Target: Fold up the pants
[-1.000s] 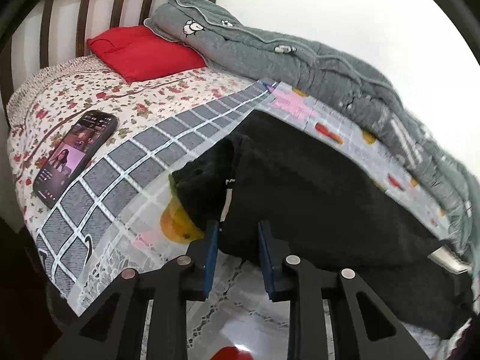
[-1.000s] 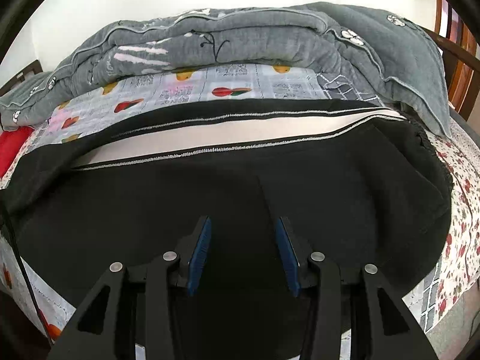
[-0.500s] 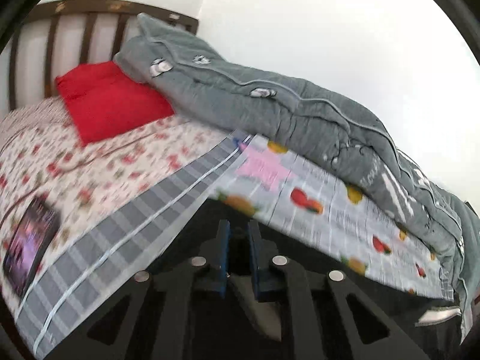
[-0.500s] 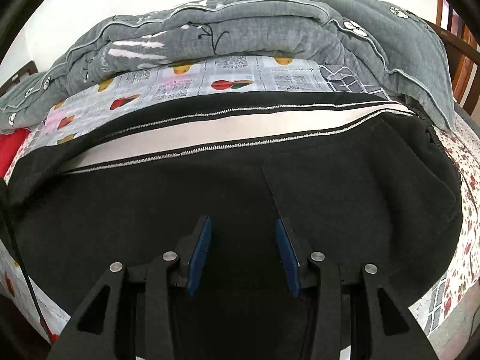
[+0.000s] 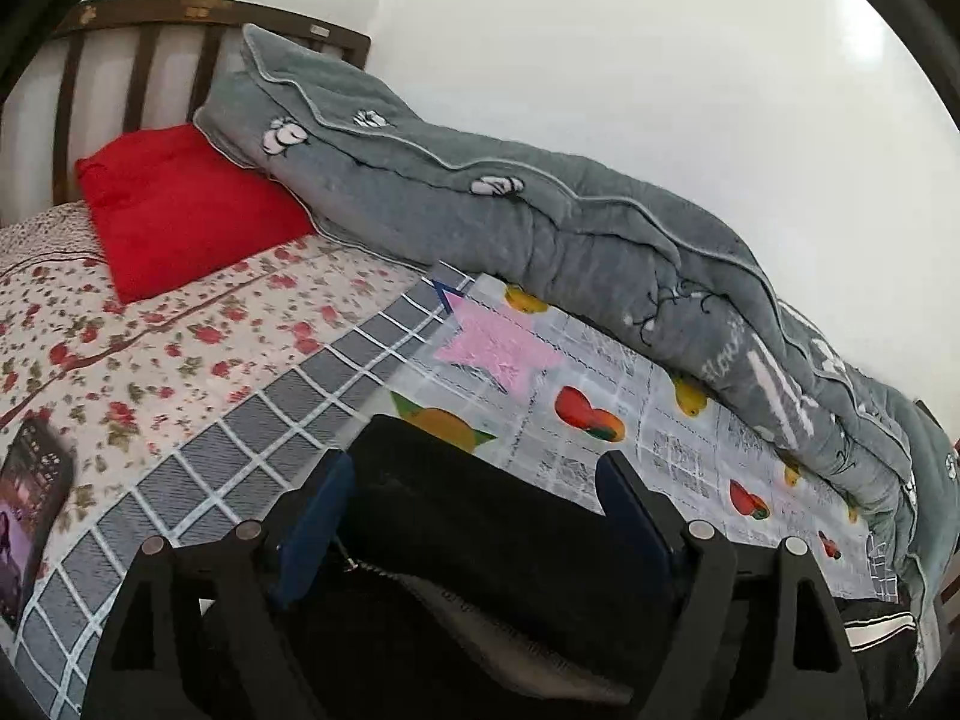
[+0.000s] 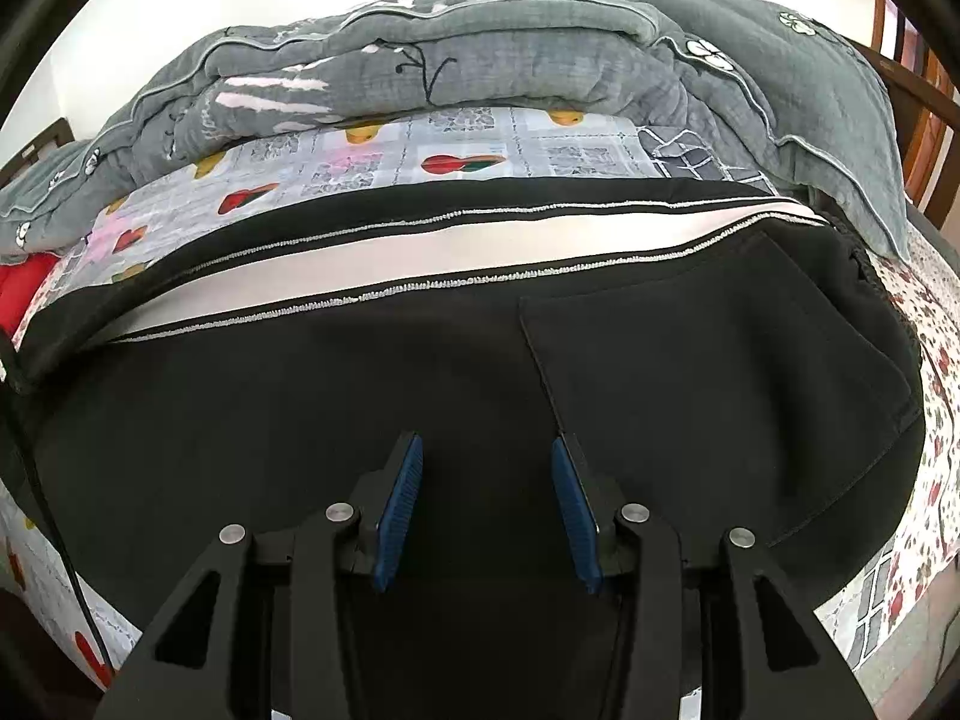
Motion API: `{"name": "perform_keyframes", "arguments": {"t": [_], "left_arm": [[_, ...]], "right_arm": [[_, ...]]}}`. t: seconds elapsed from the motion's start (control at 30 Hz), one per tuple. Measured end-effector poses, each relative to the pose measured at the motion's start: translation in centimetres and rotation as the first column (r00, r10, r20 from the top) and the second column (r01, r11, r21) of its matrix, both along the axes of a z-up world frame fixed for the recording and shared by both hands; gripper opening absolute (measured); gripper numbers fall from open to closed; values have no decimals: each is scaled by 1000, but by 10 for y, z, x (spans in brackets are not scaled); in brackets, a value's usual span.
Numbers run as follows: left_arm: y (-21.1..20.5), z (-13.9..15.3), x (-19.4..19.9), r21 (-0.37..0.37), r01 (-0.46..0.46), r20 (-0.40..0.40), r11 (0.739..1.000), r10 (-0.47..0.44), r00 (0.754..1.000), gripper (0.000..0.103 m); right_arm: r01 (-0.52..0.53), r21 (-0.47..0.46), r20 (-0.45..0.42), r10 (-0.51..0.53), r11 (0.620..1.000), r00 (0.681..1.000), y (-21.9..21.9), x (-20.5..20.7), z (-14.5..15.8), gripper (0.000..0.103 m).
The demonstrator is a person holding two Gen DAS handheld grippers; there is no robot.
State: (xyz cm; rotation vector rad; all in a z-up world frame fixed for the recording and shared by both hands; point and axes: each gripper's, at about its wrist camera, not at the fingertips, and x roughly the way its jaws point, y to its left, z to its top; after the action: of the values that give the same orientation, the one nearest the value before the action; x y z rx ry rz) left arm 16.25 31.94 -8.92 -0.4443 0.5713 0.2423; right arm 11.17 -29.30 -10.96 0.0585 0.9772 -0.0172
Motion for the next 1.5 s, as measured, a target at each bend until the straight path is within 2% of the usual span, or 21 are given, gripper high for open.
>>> {"name": "perform_keyframes", "arguments": {"t": [0.07,0.17,0.27,0.33,0.43,0.5,0.57,0.63,0.7,0.9,1.1,1.2,1.27,1.33,1.47,1.5], "left_arm": [[0,-8,1,-6,21,-35,1000,-21,999,82],[-4,-19,3,26,23,-63,999,-22,998,82],[-2,-30,11,-46,38,-62,998,-40,997,85],[-2,-36,22,-75,41,-102,996,-48,994,85],[-8,-39,33,-22,11,-150,1000,-14,989,85],[-9,-38,30,-13,15,-142,1000,-17,990,85],[-9,-34,21,13,-16,-127,1000,18,992,85],[-9,-27,4,55,-71,-81,996,76,994,85],[-8,-23,-7,52,-86,-51,995,89,995,85],[-29,-24,-26,-32,3,-92,999,-6,996,85],[-94,-20,-38,21,153,-142,988,-149,979,85],[-119,-18,-45,10,207,-152,978,-203,967,85],[-132,-18,-47,-4,229,-158,973,-227,961,85],[-145,-19,-48,-13,240,-166,971,-239,957,85],[-175,-20,-48,-41,262,-183,964,-265,947,85],[-182,-20,-48,-41,271,-183,962,-274,944,85]], "right_arm": [[-4,0,-1,4,1000,1000,0,1,0,44],[0,0,-1,0,1000,1000,2,1,-1,44],[-1,2,-5,1,1000,1000,4,1,-2,44],[-5,-5,-7,5,1000,1000,5,1,-2,44],[-8,-2,-8,7,1000,1000,4,1,-1,44],[-6,0,-9,6,1000,1000,4,0,-1,44],[-2,1,-8,2,1000,1000,3,-2,0,44],[1,3,-7,-1,1000,1000,2,-3,1,44],[4,5,-5,-4,1000,1000,0,-4,2,44],[-16,9,-21,17,1000,1000,-2,-5,-1,45],[-12,44,35,11,999,999,-17,-28,10,43],[78,-34,84,-75,996,994,-45,-43,21,43],[132,-46,106,-126,990,986,-71,-51,26,47],[201,-43,118,-195,979,974,-103,-58,26,60],[370,12,116,-369,929,922,-172,-63,15,60],[383,54,118,-387,922,915,-186,-62,13,60]]}}
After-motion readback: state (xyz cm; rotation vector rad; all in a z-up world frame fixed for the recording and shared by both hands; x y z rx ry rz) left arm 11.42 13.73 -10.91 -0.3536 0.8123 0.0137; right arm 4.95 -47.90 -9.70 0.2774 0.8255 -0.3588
